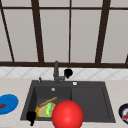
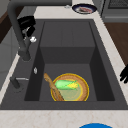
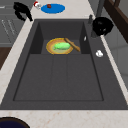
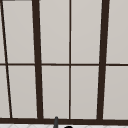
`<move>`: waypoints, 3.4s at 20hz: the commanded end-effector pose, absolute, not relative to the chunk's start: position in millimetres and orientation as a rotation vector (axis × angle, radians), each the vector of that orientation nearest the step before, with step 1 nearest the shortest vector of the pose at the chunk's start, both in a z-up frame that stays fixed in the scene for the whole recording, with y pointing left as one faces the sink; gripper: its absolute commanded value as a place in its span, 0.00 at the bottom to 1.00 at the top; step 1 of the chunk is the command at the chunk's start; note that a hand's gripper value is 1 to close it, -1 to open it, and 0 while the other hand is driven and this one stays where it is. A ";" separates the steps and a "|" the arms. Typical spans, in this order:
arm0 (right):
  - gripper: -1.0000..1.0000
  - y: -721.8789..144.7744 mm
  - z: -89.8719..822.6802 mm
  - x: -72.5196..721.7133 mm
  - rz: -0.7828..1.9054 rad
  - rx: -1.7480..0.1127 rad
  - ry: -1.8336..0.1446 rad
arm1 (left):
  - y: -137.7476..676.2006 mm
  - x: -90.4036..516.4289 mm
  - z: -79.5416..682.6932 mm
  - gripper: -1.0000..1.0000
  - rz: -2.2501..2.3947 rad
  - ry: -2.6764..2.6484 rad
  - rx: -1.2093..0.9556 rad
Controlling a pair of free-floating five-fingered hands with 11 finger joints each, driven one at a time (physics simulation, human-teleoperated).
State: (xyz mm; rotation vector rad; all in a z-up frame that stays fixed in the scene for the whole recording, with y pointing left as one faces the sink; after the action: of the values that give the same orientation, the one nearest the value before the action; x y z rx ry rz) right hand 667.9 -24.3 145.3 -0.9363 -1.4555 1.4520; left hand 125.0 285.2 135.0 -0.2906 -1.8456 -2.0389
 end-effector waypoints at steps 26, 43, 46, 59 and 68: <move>1.00 -41.1 85.2 666.6 0.961 -0.717 -1.714 | 285.2 125.0 135.0 0.50 -2.039 -1.846 -0.291; 0.00 -47.2 101.8 668.7 0.893 -0.722 -1.762 | 285.2 125.0 135.0 0.50 -2.039 -1.846 -0.291; 0.00 -48.6 114.5 665.4 1.044 -0.719 -1.672 | 285.2 125.0 135.0 0.50 -2.039 -1.846 -0.291; 0.00 -23.3 143.4 663.3 1.214 -0.580 -1.285 | 285.2 125.0 135.0 0.50 -2.039 -1.846 -0.291; 0.00 -7.3 174.1 663.0 1.324 -0.643 -1.085 | 285.2 125.0 135.0 0.50 -2.039 -1.846 -0.291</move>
State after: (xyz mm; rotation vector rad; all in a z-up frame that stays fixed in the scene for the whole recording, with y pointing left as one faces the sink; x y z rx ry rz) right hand 661.5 -18.5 161.3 -0.5871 -1.1207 1.2817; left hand 125.0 285.2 135.0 -0.2906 -1.8456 -2.0389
